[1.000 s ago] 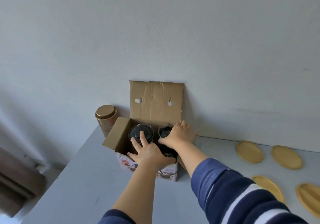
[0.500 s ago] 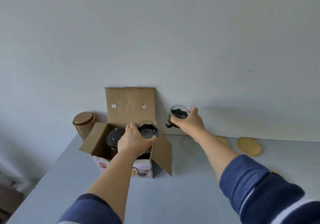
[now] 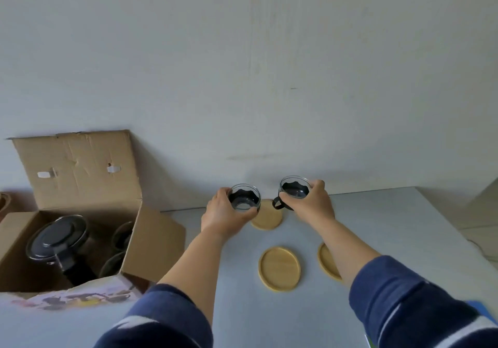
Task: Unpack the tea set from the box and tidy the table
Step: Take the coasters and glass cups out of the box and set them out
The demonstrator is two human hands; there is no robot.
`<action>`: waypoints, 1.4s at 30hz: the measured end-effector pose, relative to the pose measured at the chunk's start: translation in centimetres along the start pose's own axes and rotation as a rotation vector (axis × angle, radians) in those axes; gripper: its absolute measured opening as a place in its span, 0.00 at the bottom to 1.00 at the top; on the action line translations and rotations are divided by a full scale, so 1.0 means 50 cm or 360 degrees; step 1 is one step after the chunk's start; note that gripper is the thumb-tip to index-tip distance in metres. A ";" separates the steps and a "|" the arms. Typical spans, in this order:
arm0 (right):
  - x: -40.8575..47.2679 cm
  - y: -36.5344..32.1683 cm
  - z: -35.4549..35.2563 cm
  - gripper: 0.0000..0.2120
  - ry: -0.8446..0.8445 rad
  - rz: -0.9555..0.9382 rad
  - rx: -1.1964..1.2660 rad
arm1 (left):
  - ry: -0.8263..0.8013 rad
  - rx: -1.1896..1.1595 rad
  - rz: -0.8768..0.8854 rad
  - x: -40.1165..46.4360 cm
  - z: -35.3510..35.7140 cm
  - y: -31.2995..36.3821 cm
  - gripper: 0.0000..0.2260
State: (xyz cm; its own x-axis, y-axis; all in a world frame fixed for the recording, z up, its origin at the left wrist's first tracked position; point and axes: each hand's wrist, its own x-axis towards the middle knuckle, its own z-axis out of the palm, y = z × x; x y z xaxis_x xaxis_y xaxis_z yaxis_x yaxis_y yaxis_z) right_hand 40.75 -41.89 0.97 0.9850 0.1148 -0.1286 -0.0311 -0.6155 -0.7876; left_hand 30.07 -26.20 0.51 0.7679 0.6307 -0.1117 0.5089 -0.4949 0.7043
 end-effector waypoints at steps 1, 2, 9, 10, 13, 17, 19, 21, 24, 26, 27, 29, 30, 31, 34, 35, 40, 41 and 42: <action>0.015 0.020 -0.001 0.38 0.0022 0.0029 -0.0019 | -0.0020 0.0001 0.0007 0.013 0.025 0.004 0.36; 0.031 0.039 0.000 0.38 0.0038 0.0046 -0.0042 | -0.0037 -0.0002 0.0012 0.025 0.049 0.007 0.36; 0.111 0.138 0.020 0.35 0.0110 0.0119 -0.0159 | -0.0132 -0.0104 0.0019 0.079 0.172 -0.018 0.36; 0.117 0.148 0.023 0.35 0.0121 0.0123 -0.0169 | -0.0126 -0.0123 0.0016 0.080 0.183 -0.023 0.36; 0.127 0.164 0.030 0.36 0.0163 0.0130 -0.0193 | -0.0067 -0.0169 0.0025 0.085 0.201 -0.031 0.35; 0.131 0.168 0.032 0.38 0.0131 0.0153 -0.0171 | -0.0067 -0.0109 0.0023 0.091 0.206 -0.032 0.37; 0.128 0.161 0.027 0.43 0.0083 0.0181 -0.0157 | -0.0083 -0.0068 0.0048 0.087 0.203 -0.029 0.39; 0.122 0.146 0.018 0.49 0.0045 0.0223 -0.0214 | -0.0083 -0.0039 0.0077 0.079 0.194 -0.023 0.43; 0.095 0.110 0.006 0.51 0.0028 0.0130 -0.0482 | -0.0008 -0.0005 0.0085 0.063 0.157 -0.017 0.44; 0.069 0.077 0.004 0.48 0.0010 -0.0026 -0.0657 | 0.0123 0.0120 0.0102 0.051 0.115 -0.015 0.40; 0.054 0.058 0.006 0.46 -0.0013 -0.0097 -0.0722 | 0.0194 0.0188 0.0116 0.045 0.091 -0.016 0.38; 0.021 0.013 0.017 0.40 -0.0091 -0.0246 -0.0807 | 0.0284 0.0281 0.0153 0.029 0.035 -0.025 0.32; 0.002 -0.012 0.027 0.36 -0.0134 -0.0337 -0.0835 | 0.0306 0.0309 0.0165 0.019 0.005 -0.033 0.30; -0.018 -0.037 0.041 0.32 -0.0173 -0.0438 -0.0855 | 0.0327 0.0333 0.0168 0.007 -0.028 -0.045 0.28; -0.086 -0.106 0.096 0.25 -0.0296 -0.0701 -0.0849 | 0.0452 0.0474 0.0136 -0.029 -0.127 -0.100 0.24; -0.109 -0.128 0.118 0.23 -0.0338 -0.0771 -0.0835 | 0.0499 0.0538 0.0104 -0.042 -0.161 -0.123 0.23; -0.216 -0.220 0.239 0.18 -0.0565 -0.1046 -0.0760 | 0.0526 0.0828 -0.0212 -0.099 -0.296 -0.244 0.23; -0.234 -0.234 0.262 0.18 -0.0598 -0.1103 -0.0733 | 0.0508 0.0830 -0.0258 -0.108 -0.314 -0.267 0.25; -0.249 -0.246 0.285 0.18 -0.0621 -0.1169 -0.0719 | 0.0474 0.0824 -0.0297 -0.115 -0.328 -0.290 0.28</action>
State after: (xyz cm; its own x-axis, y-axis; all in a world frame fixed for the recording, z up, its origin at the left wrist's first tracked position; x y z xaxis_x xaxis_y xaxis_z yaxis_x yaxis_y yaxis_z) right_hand 26.45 -24.63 3.69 0.6033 0.7959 0.0499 0.7234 -0.5199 -0.4544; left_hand 11.90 -12.89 2.44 0.5444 0.8372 0.0529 0.8038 -0.5386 0.2525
